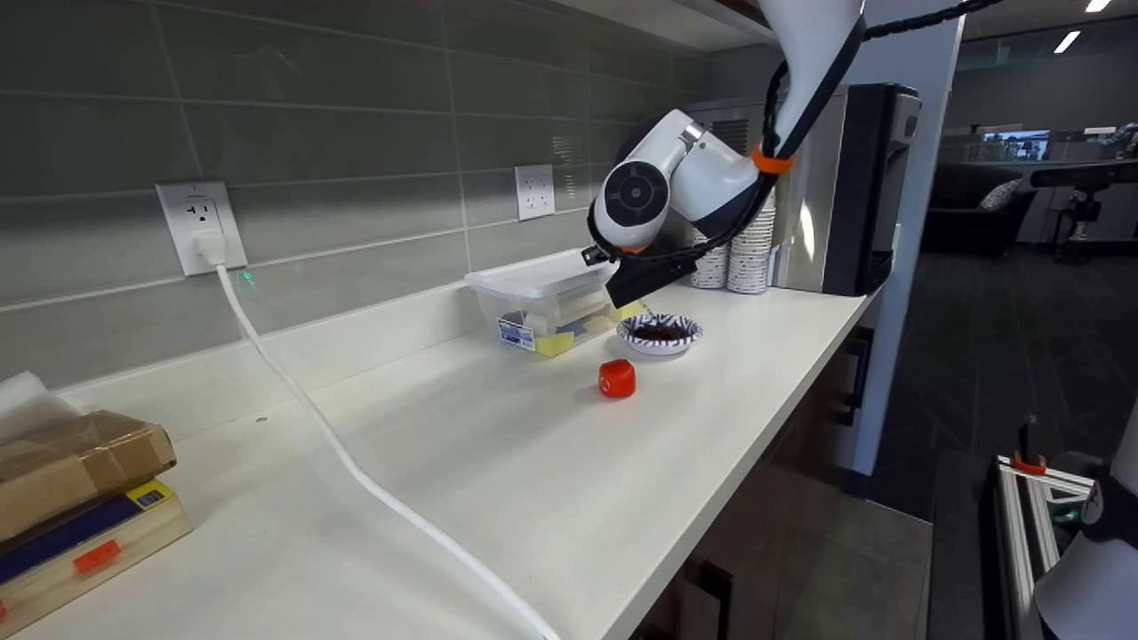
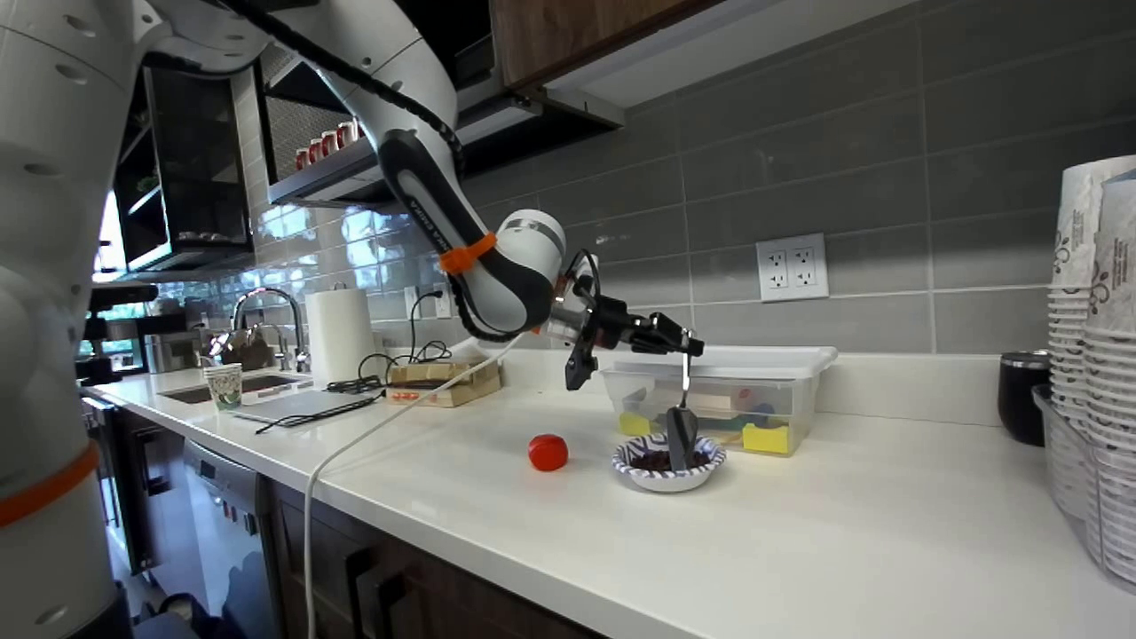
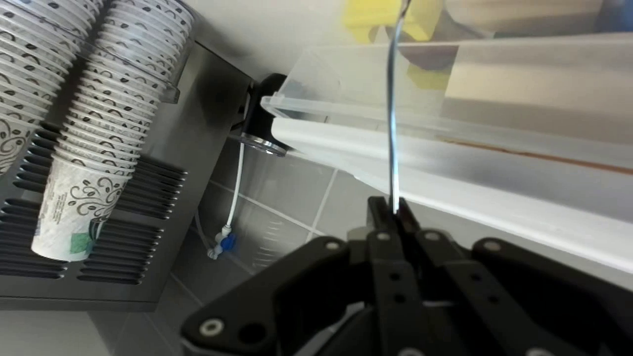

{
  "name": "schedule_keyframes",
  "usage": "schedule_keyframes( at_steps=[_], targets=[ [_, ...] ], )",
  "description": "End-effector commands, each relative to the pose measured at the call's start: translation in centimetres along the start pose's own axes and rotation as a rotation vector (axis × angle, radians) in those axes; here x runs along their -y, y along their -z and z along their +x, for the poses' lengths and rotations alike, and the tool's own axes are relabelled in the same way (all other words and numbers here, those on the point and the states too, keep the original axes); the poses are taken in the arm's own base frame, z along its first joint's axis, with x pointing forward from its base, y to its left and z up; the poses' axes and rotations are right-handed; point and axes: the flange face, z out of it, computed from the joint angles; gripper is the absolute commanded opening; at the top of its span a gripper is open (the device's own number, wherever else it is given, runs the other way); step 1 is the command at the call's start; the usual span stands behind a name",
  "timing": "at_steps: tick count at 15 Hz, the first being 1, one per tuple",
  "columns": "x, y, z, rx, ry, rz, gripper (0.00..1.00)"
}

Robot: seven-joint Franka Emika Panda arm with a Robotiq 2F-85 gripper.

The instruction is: Use the silver spatula to stir the contents in the bowl

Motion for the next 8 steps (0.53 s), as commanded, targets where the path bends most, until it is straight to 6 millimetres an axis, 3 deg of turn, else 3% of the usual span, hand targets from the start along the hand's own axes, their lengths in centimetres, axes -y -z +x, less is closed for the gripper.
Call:
schedule_keyframes(
  at_steps=[1, 8],
  targets=[
    [0.5, 0.7, -1.7, 0.065, 0.085, -0.023, 0.01],
    [0.9, 0.6, -3.4, 0.044, 0.161, -0.052, 0.01]
  ],
)
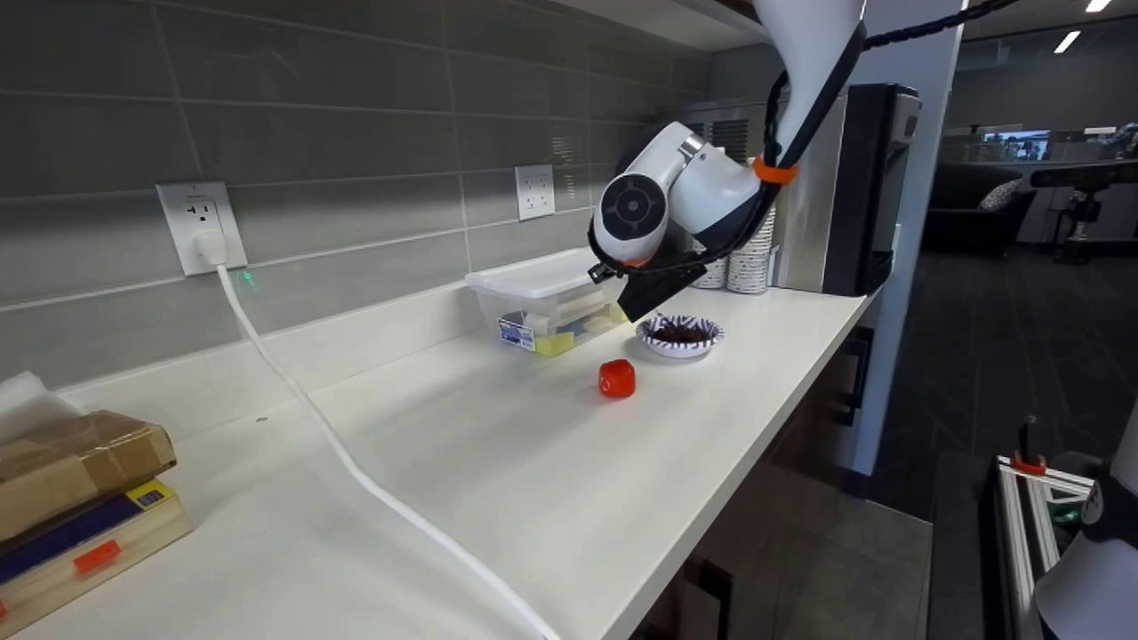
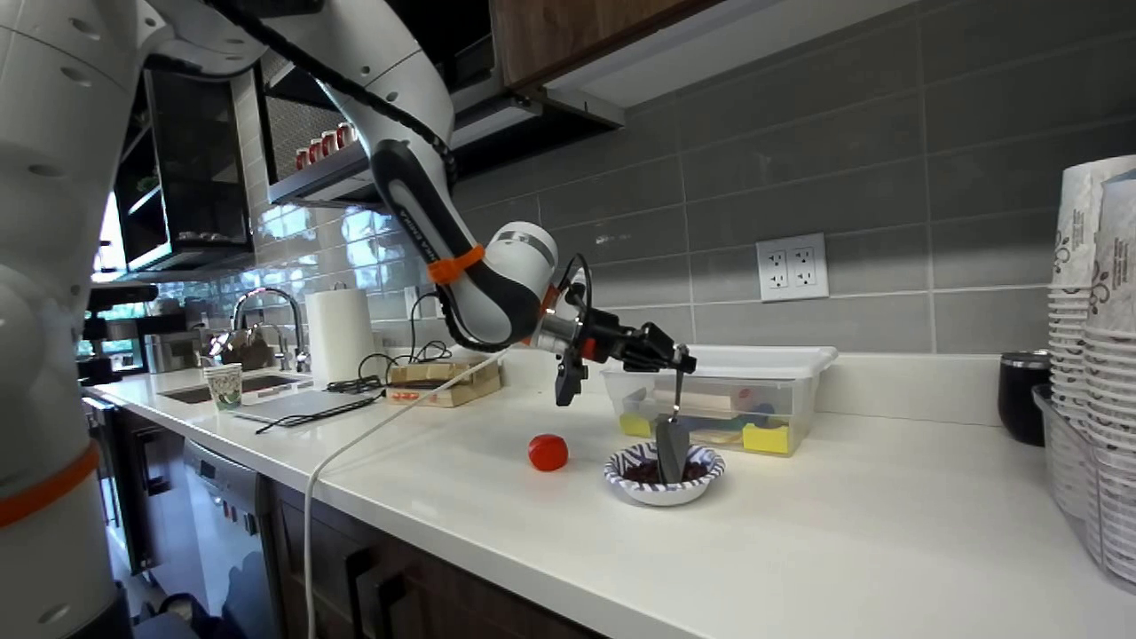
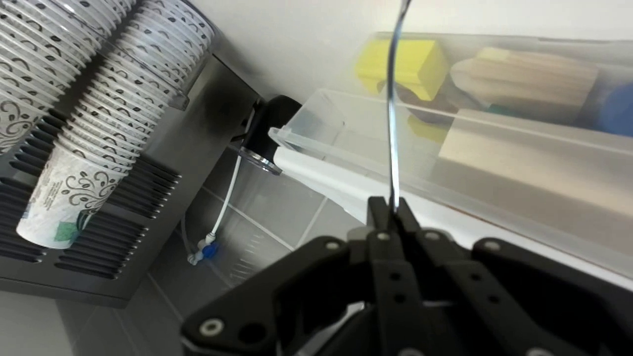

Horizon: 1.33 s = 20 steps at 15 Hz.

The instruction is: Use the silver spatula to stir the contents in the bowl

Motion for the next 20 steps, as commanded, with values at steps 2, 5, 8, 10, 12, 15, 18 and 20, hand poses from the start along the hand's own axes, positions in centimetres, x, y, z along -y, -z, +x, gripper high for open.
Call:
schedule_keyframes(
  at_steps=[2, 5, 8, 10, 12, 15, 18, 20],
  targets=[
    [0.8, -0.4, -1.6, -0.006, 0.01, -0.046, 0.01],
    [1.8, -0.8, -2.0, -0.007, 0.014, -0.075, 0.3],
    [3.0, -1.3, -3.0, -0.003, 0.014, -0.09, 0.51],
    [3.5, -1.7, -3.6, -0.003, 0.022, -0.096, 0.66],
    [3.7, -2.1, -4.0, -0.003, 0.027, -0.105, 0.81],
    [3.8, -2.5, -4.2, 0.002, 0.029, -0.113, 1.0],
    [3.8, -2.3, -3.7, 0.011, 0.023, -0.105, 1.0],
    [3.5, -2.0, -3.1, 0.023, 0.023, -0.099, 1.0]
  ],
)
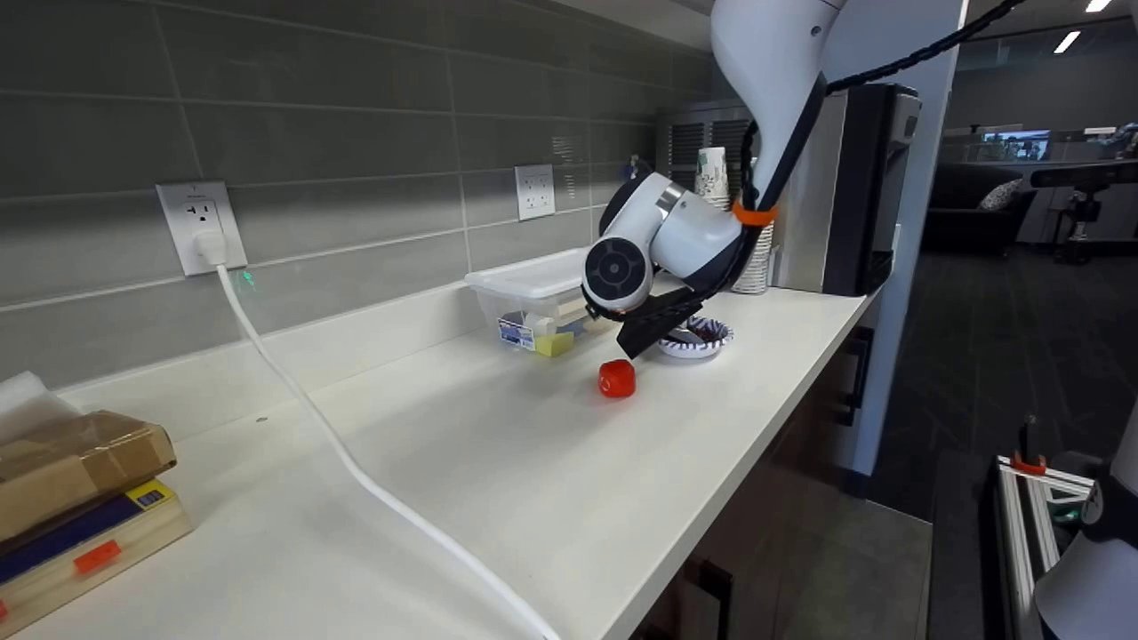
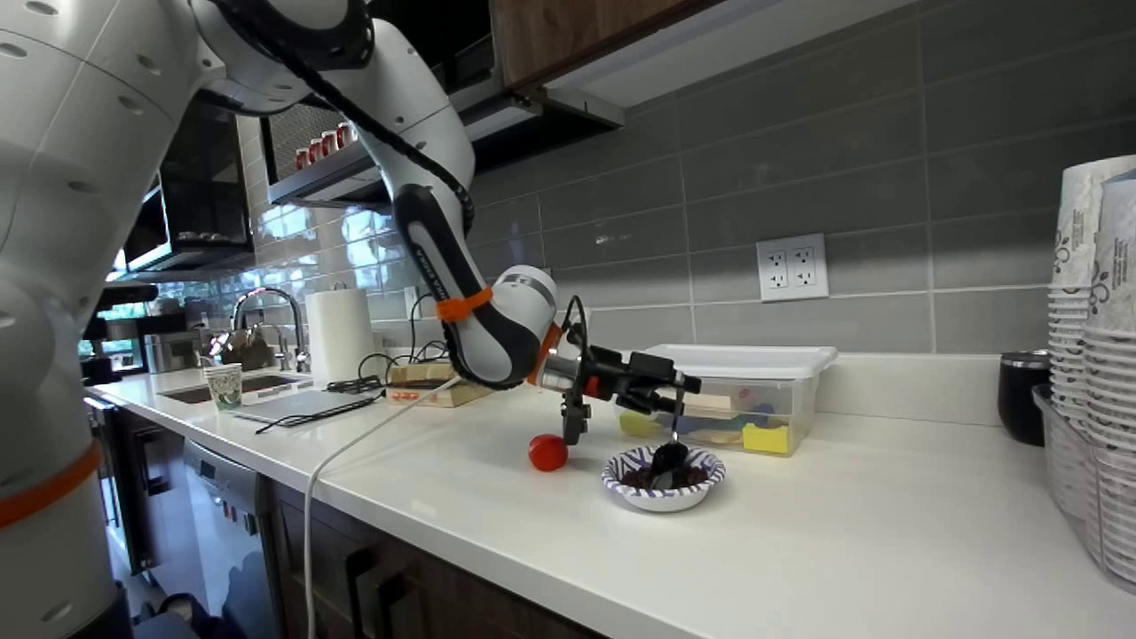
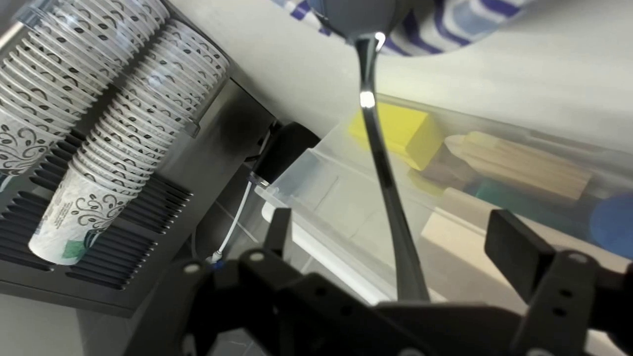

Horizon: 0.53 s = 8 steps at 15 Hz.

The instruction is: Use the silver spatula to stir the contents in the bowl

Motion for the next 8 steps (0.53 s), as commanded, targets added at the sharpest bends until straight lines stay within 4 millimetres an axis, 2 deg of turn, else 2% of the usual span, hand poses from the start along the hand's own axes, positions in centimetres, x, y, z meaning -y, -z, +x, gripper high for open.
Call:
schedule_keyframes(
  at_steps=[1, 8],
  targets=[
    [-0.1, 0.5, 1.1, 0.02, -0.016, -0.004, 1.0],
    [-1.1, 1.7, 2.5, 0.058, -0.007, 0.033, 1.0]
  ],
)
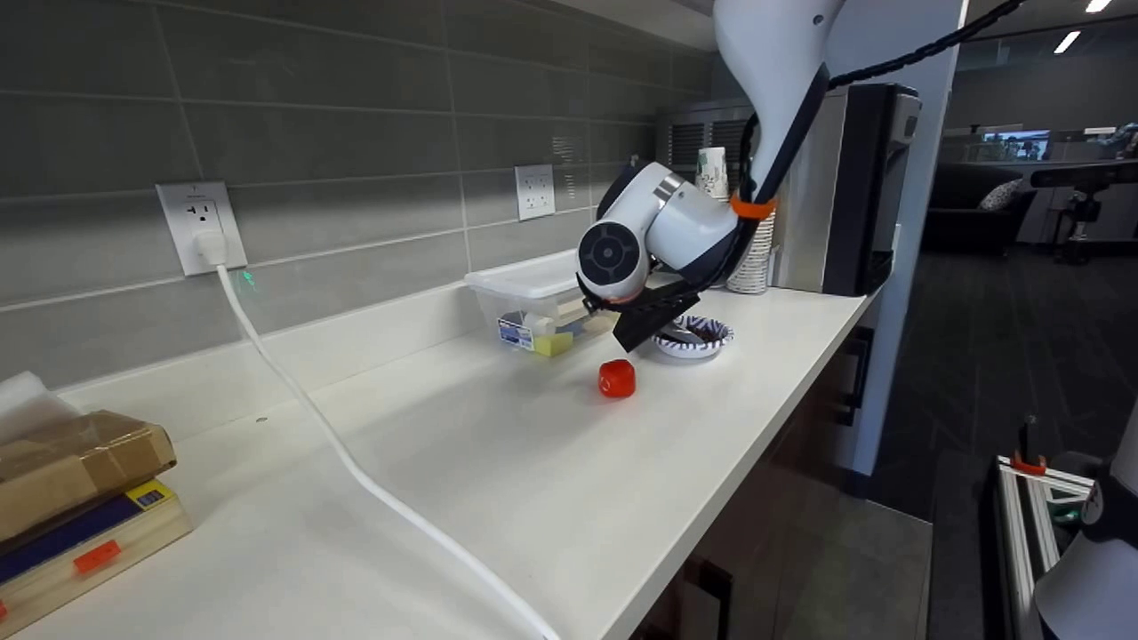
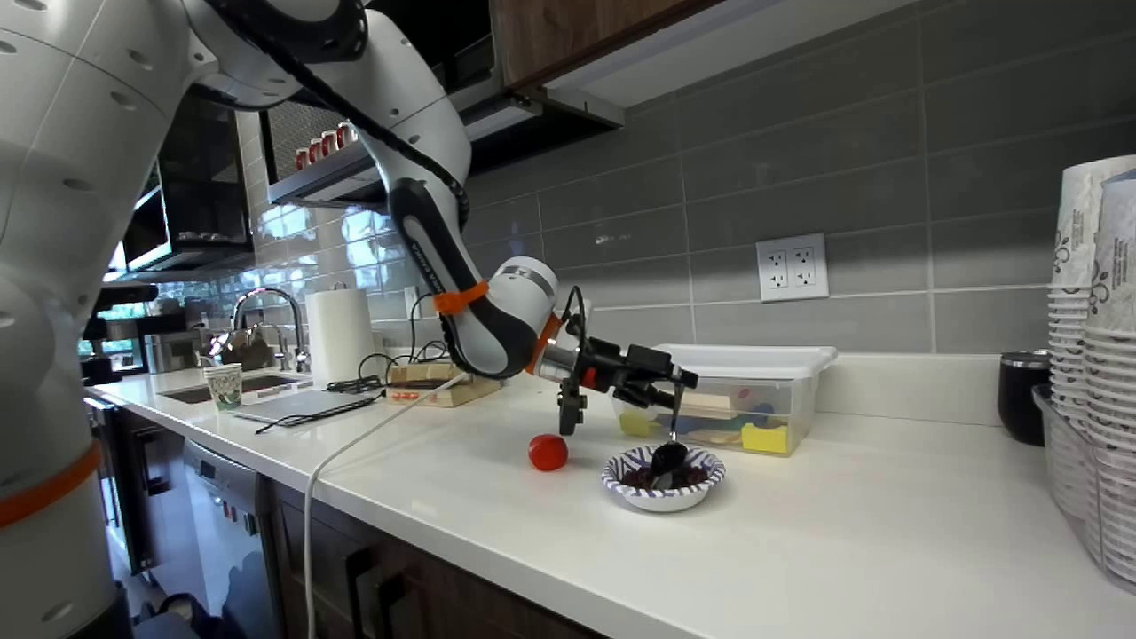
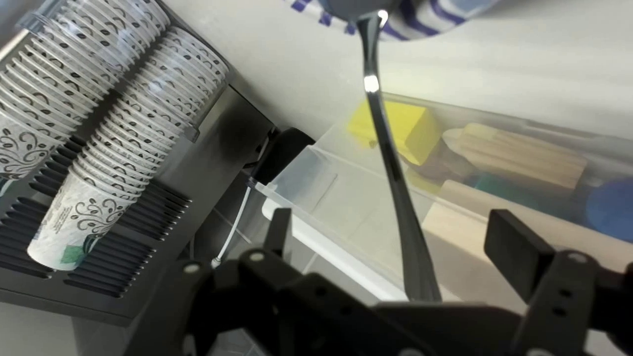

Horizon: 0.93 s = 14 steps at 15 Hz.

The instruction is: Use the silver spatula to stir the contents in the bowl

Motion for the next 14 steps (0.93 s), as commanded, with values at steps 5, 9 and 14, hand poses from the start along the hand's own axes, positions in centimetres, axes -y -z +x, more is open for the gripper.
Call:
schedule_keyframes(
  at_steps=[5, 9, 14],
  targets=[
    [-1.5, 2.2, 2.2, 0.051, 0.012, 0.047, 1.0],
    [-2.2, 3.1, 2.7, 0.075, 0.024, 0.062, 1.0],
    [-3.3, 3.9, 3.6, 0.094, 0.027, 0.067, 1.0]
  ],
)
